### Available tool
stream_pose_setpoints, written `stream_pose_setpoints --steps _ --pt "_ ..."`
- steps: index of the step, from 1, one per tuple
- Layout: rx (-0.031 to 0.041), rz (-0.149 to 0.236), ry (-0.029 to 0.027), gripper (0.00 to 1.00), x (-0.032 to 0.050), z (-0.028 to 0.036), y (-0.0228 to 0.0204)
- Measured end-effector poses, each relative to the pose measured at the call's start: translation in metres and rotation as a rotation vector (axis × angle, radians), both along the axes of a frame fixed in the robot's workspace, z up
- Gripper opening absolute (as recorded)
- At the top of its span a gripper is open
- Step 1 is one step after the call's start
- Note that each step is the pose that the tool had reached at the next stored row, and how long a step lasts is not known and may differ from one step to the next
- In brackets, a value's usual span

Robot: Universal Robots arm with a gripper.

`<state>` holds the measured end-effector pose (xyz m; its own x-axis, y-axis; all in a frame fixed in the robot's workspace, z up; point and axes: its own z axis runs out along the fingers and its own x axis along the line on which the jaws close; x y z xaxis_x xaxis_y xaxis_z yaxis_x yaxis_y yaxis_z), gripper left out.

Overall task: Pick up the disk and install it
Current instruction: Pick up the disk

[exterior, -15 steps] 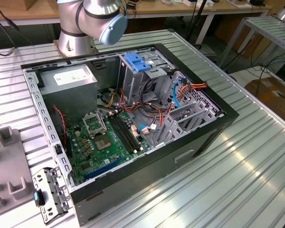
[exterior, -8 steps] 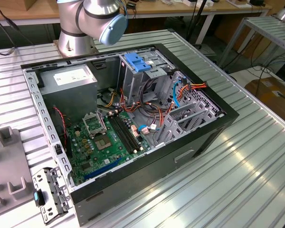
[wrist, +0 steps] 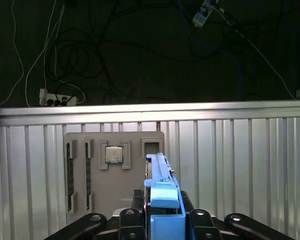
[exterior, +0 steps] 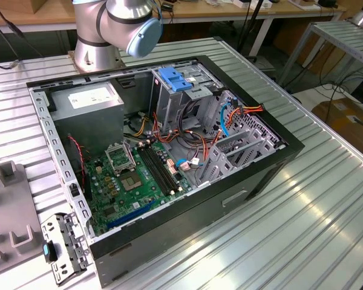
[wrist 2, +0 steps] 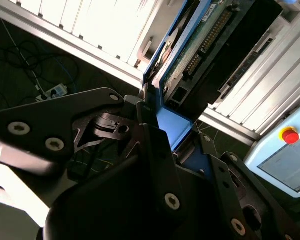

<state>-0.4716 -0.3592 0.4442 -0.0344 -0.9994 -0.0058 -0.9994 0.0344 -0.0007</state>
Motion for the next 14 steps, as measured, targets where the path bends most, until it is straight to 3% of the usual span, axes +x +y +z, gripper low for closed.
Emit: stream_pose_setpoints --steps 14 --pt "0.0 0.0 -0.0001 0.37 0.0 0.0106 0.0"
